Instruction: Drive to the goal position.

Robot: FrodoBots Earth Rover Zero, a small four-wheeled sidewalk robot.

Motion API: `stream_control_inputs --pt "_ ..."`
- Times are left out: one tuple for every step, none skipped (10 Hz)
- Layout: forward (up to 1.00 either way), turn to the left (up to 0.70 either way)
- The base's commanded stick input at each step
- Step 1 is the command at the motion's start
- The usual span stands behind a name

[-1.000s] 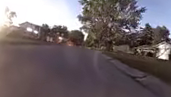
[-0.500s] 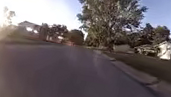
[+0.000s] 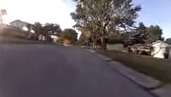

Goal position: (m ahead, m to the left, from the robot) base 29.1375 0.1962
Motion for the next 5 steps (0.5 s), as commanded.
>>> stream_control_inputs --pt "1.00 -0.01" --pt "1.00 -0.13" --pt "1.00 -0.33" --pt "1.00 -0.40" --pt "1.00 -0.20"
